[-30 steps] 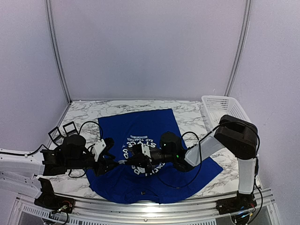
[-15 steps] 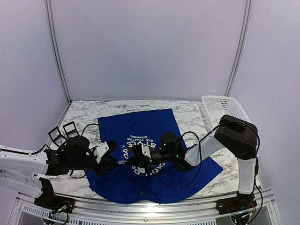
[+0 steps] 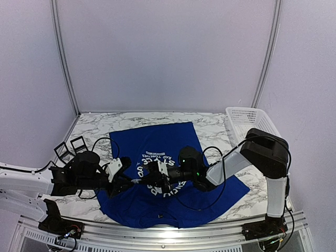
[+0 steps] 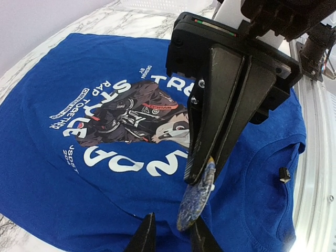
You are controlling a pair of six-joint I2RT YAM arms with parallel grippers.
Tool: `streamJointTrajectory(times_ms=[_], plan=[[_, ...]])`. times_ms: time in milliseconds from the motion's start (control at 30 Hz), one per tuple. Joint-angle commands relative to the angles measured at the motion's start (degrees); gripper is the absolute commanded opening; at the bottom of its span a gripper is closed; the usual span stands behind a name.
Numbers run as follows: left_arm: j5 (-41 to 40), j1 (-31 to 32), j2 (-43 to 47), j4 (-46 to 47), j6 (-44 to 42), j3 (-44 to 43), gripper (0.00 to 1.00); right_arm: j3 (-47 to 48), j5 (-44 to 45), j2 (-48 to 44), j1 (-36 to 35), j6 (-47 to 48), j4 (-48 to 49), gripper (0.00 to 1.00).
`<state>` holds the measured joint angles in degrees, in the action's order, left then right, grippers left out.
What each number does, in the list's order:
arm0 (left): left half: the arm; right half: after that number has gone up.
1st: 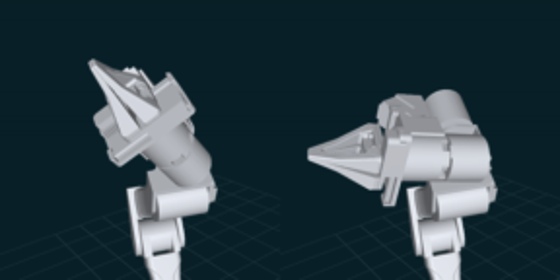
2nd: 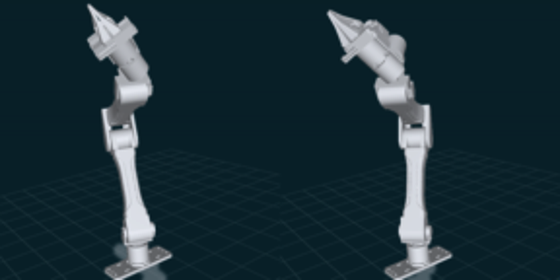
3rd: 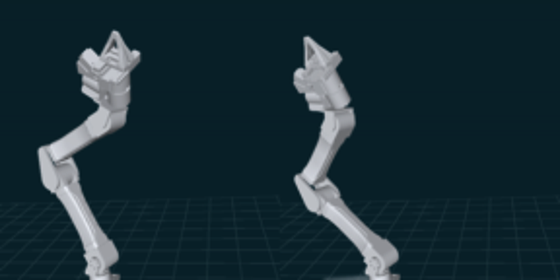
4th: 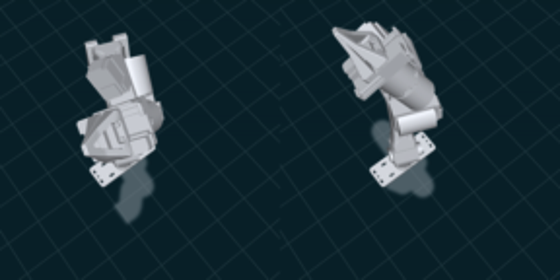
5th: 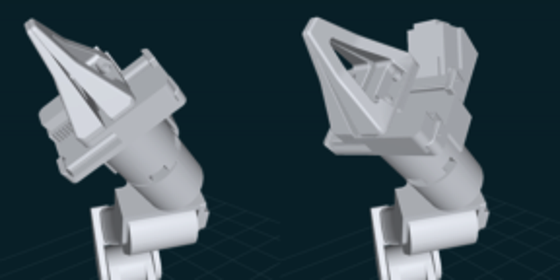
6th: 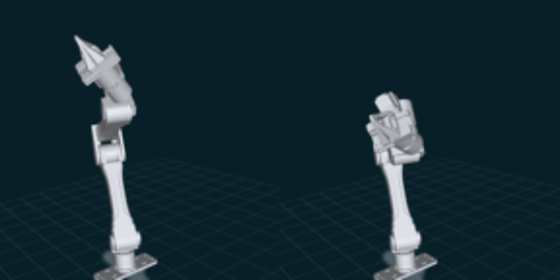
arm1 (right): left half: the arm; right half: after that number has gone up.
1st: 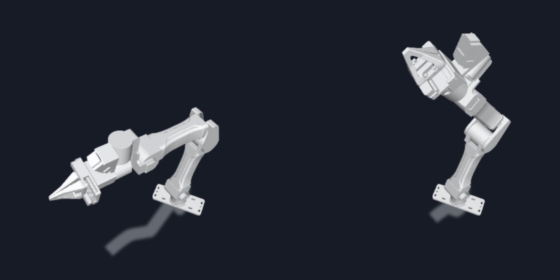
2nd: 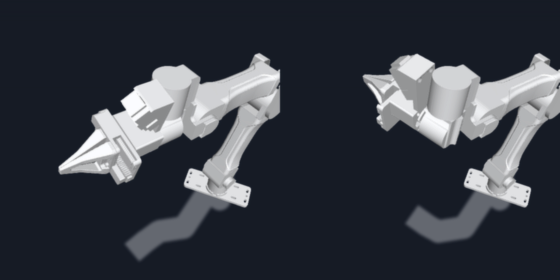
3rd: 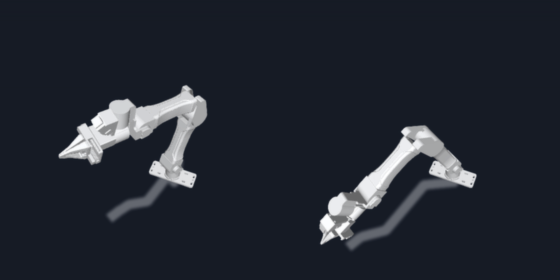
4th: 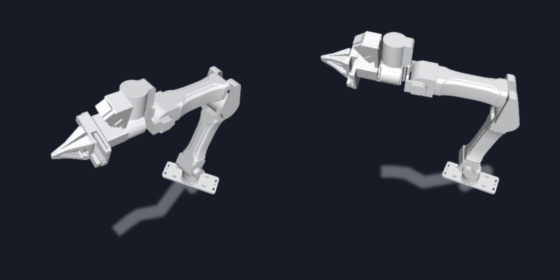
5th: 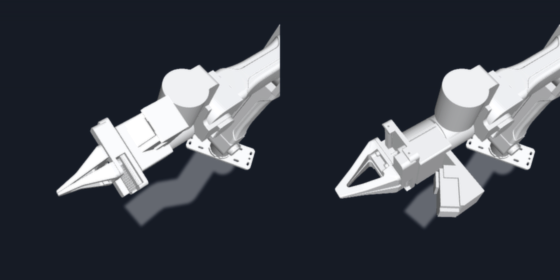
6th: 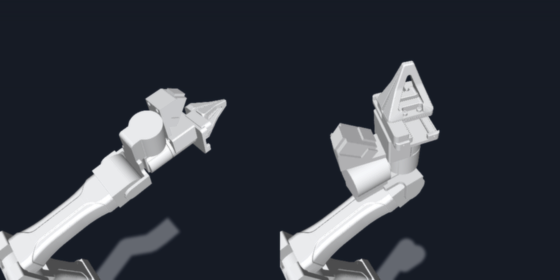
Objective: Pin the brooch onto the clothing
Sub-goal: Position the brooch on the flattened clothing.
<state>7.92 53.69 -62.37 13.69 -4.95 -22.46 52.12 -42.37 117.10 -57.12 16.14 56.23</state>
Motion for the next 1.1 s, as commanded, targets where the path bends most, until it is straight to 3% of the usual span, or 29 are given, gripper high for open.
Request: streamJointTrajectory(times_ms=[0, 200, 367, 467, 600, 700, 1067], plan=[[1.7, 0.4, 1.0, 1.4, 0.2, -2.0, 0.23, 2.1, -1.5, -0.5, -0.2, -0.2, -0.2, 0.00], [1.9, 0.6, 1.1, 1.5, 0.2, -2.0, 0.16, 2.4, -1.4, -0.5, -0.4, 0.3, -0.9, 0.00], [3.3, 0.7, 1.0, 1.5, 0.7, -1.9, 0.00, 2.5, -1.3, -0.3, -0.4, 0.4, -1.2, 0.00], [3.2, 0.7, 1.0, 1.5, 1.4, -1.7, 0.00, 2.4, -0.3, -0.3, -0.4, 0.4, -1.3, 0.00], [2.6, 0.7, 1.4, 1.5, 1.9, -1.6, 0.00, 2.8, 1.4, 0.0, -0.4, -0.1, -2.8, 0.20], [2.4, 0.7, 1.4, 1.5, 2.0, -1.6, 0.00, 2.9, 2.0, 0.4, -0.6, -0.9, -2.5, 0.29], [2.2, 0.7, 1.9, 1.5, 2.1, -1.6, 0.00, 3.8, 8.1, 1.6, -2.0, -2.2, -2.1, 0.29]])
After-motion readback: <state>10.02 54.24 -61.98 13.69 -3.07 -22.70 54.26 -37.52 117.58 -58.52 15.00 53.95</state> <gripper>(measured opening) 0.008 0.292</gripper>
